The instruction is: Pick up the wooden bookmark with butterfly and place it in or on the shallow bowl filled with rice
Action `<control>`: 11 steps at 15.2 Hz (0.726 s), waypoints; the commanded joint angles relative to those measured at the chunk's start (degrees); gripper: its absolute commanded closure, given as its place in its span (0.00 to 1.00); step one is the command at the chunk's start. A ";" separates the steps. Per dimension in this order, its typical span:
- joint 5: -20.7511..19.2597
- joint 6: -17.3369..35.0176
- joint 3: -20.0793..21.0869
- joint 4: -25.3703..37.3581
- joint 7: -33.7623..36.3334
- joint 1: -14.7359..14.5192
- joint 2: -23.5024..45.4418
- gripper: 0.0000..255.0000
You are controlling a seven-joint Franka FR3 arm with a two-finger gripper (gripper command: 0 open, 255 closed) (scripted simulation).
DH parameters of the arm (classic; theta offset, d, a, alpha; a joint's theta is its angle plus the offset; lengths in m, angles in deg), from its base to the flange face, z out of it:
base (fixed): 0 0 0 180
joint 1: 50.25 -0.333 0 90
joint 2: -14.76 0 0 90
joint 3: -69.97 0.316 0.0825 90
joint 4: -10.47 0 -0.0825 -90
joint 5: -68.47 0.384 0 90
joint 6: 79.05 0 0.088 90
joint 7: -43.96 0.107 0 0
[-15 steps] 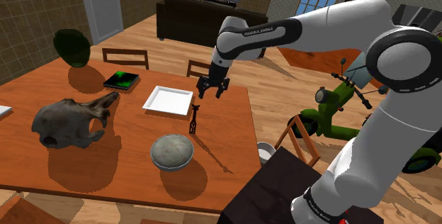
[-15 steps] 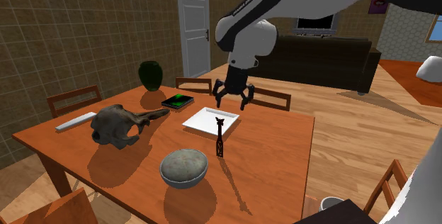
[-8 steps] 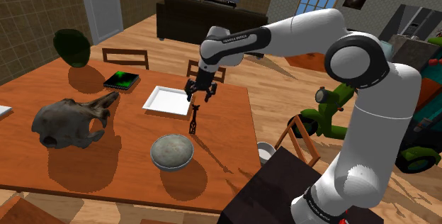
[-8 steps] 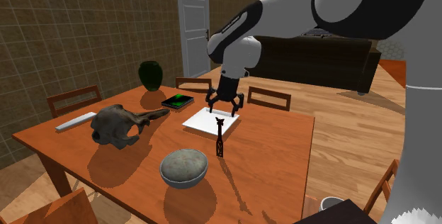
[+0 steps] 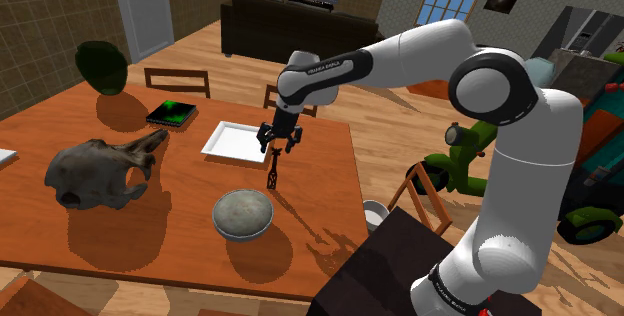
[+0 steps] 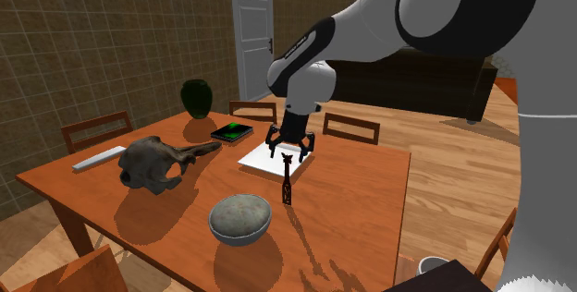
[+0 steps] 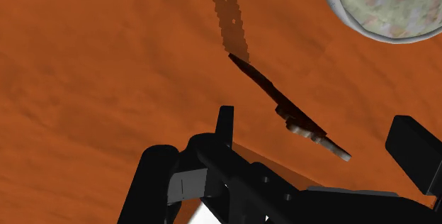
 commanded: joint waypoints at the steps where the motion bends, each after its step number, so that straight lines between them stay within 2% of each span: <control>1: 0.02 0.21 0.02 -0.01 -0.02 -0.02 0.16 0.00; 6: 0.02 0.20 0.02 -0.01 -0.02 -0.02 0.16 0.00; 7: 0.02 0.20 0.02 -0.01 -0.02 -0.02 0.16 1.00; 11: 0.02 0.20 0.02 -0.01 -0.02 -0.02 0.15 1.00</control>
